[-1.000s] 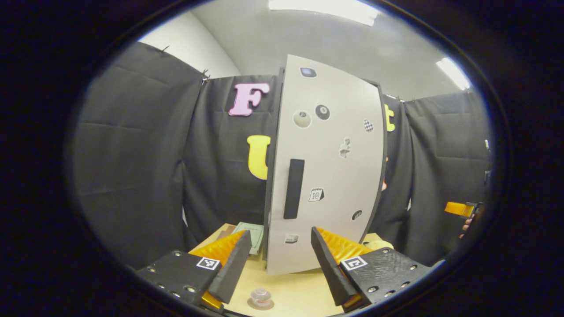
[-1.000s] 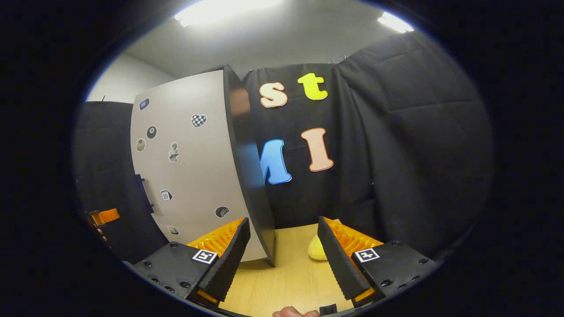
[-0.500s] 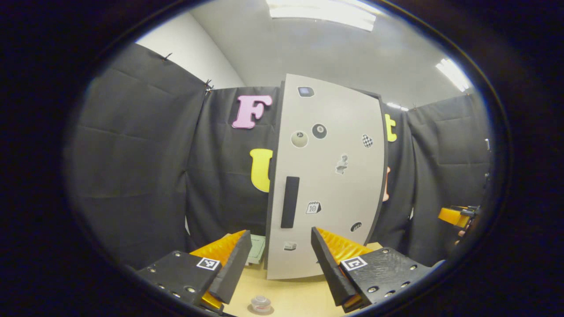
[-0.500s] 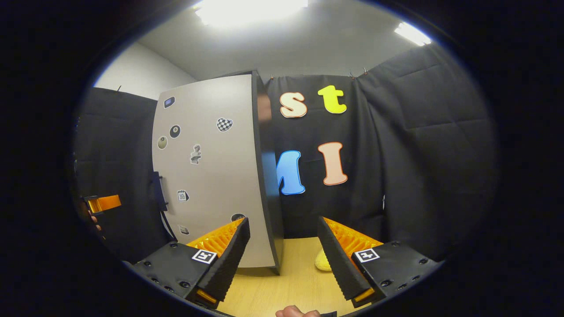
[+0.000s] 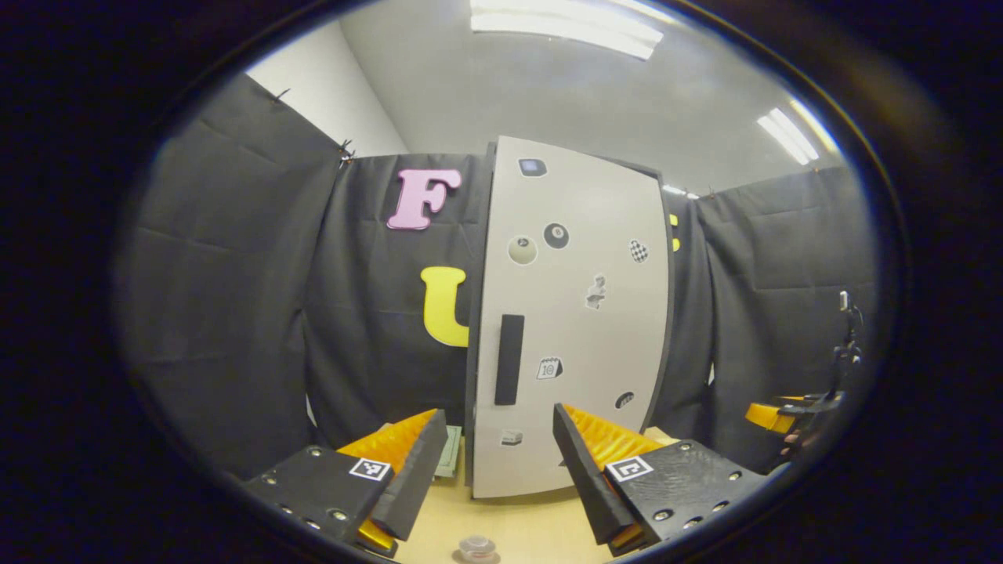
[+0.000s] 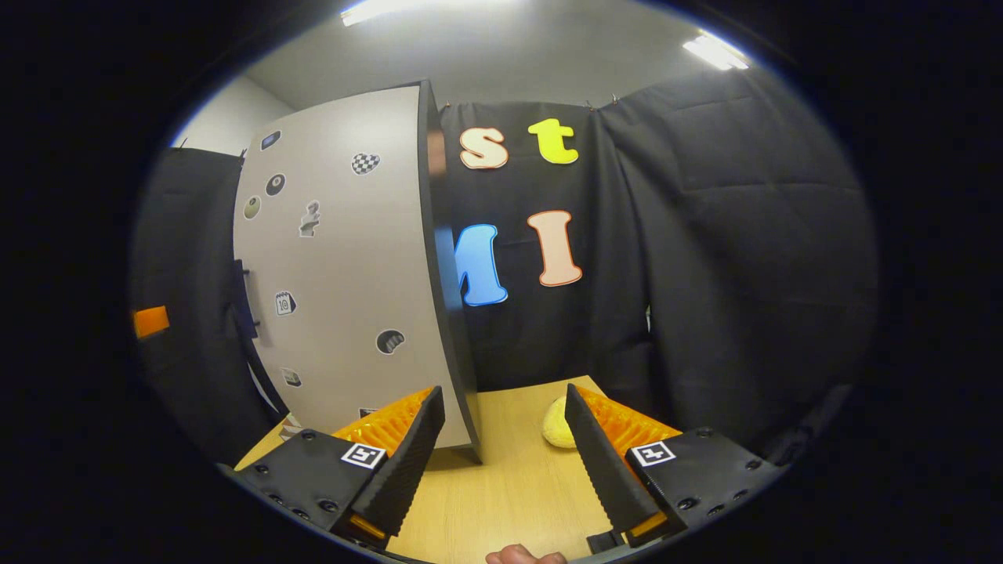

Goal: Open the cabinet door with the right hand, grasp the bottle in the cabinet with the left hand and place it on the coaster, then close the cabinet door with the right hand.

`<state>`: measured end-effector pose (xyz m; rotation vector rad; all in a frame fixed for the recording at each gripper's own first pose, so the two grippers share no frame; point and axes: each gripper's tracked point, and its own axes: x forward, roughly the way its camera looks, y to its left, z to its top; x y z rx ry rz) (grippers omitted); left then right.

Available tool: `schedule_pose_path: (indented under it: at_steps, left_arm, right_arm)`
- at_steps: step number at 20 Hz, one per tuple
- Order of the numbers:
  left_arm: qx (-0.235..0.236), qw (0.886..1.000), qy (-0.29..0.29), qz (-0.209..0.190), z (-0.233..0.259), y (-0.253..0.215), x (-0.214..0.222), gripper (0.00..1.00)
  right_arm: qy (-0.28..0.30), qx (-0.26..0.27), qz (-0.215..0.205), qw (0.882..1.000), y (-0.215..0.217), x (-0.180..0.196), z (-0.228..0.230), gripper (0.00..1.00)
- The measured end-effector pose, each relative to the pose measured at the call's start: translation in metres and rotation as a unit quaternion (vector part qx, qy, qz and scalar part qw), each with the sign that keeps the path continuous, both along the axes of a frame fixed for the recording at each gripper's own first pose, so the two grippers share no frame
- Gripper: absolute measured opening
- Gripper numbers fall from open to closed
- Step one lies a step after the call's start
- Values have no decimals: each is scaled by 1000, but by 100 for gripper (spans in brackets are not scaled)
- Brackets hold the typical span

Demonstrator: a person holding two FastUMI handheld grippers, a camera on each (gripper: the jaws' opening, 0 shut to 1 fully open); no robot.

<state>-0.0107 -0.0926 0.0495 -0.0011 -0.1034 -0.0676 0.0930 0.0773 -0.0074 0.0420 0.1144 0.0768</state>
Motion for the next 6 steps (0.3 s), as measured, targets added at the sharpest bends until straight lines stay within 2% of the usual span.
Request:
schedule_pose_path:
  at_steps: [2,4,6]
  left_arm:
    - [-29,999,-8,-13,-2,1,0,84]
    - [-58,998,-9,-30,-6,1,2,82]
    - [-68,997,-15,-28,-5,8,3,84]
  right_arm:
    - [5,-7,-2,1000,2,-1,-5,98]
    - [10,-5,2,1000,7,-3,-6,98]
    - [9,-2,17,1000,16,-1,-4,98]
